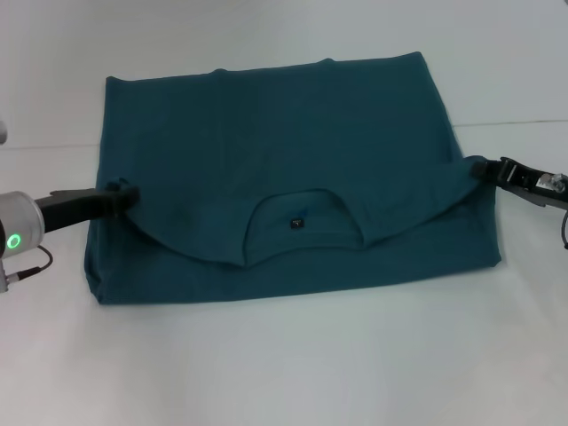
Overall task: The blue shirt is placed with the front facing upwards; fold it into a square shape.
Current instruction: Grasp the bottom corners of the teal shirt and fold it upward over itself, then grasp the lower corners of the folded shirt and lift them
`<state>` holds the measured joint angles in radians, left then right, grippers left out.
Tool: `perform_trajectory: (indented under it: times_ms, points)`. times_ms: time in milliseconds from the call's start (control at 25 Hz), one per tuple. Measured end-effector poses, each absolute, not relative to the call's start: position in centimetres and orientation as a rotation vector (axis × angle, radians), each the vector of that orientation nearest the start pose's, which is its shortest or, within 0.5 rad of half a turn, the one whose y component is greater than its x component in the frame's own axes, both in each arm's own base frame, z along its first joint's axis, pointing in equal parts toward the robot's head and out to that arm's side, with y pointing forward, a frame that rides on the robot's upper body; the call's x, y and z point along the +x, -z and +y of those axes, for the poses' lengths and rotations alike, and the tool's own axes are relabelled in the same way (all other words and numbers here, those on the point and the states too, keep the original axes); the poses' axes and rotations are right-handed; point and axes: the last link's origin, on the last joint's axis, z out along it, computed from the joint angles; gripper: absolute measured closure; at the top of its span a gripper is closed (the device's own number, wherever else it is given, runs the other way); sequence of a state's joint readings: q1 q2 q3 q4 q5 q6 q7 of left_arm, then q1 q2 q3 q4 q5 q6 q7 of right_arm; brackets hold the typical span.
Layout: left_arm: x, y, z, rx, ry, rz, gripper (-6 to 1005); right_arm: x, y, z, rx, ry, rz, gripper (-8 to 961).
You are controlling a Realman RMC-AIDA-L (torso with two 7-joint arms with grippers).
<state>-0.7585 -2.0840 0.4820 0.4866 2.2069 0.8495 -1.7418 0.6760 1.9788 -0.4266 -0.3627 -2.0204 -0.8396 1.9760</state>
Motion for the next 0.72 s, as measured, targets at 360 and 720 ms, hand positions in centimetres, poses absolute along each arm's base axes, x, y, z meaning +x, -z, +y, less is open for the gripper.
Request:
perform_trajectory:
  times_ms: [360, 720]
  points:
    - [-28.9, -2.0, 42.7, -2.057, 0.439, -1.125, 531, 34.5, -5.9, 40.7, -1.723, -0.714, 1.546, 678]
    - [-29.6, -3.9, 38.5, -2.113, 0.331, -1.264, 242, 35.1, -8.8, 38.9, -1.766, -0.749, 1.499, 298]
